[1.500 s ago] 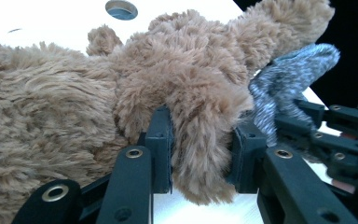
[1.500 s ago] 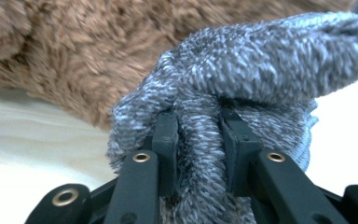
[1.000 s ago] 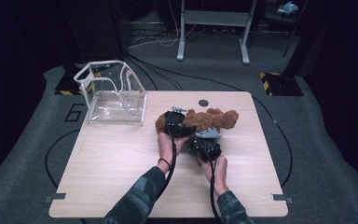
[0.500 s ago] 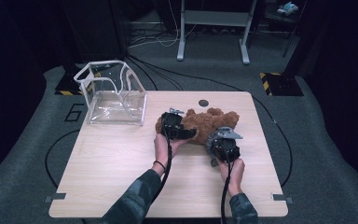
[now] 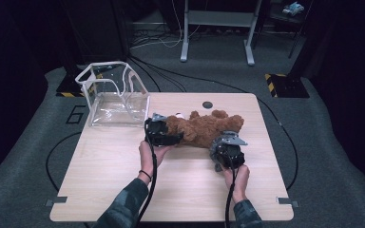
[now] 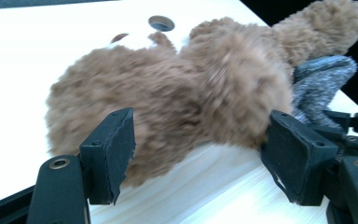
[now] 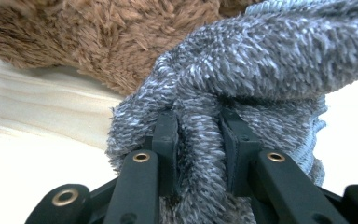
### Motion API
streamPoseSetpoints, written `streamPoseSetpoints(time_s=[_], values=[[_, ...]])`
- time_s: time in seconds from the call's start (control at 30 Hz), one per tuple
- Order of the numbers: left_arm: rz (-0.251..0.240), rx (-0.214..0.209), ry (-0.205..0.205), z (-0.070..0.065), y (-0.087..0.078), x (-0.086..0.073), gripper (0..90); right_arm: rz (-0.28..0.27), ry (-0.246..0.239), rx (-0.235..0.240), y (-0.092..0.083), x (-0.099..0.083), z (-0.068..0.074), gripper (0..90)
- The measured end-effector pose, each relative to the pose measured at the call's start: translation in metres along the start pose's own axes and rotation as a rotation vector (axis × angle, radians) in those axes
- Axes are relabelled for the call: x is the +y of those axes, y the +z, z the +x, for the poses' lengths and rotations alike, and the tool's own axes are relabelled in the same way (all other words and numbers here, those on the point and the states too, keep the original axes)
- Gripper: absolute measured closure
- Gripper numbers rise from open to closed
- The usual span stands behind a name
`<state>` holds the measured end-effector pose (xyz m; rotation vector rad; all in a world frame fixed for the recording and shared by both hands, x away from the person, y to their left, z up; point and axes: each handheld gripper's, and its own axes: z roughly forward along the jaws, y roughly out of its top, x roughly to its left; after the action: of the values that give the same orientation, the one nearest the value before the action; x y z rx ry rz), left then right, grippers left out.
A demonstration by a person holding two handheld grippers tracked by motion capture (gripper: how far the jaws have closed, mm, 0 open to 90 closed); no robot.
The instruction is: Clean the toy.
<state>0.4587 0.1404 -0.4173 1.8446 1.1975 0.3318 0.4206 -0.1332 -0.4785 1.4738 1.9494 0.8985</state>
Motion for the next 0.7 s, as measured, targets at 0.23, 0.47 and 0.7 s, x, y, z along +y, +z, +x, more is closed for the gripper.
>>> streamPoseSetpoints(time_s=[0.23,0.47,0.7], values=[[0.020,0.044,-0.028,0.020,0.000,-0.005,29.3,-0.013,-0.024,0.035,-0.004,-0.001,0.011,70.2],[0.068,0.071,-0.067,0.037,0.013,-0.009,60.9,-0.024,-0.147,0.092,0.001,0.007,0.051,70.0],[0.066,0.077,-0.039,0.039,0.017,-0.012,87.0,-0.023,-0.173,0.085,0.013,0.018,0.064,70.2]])
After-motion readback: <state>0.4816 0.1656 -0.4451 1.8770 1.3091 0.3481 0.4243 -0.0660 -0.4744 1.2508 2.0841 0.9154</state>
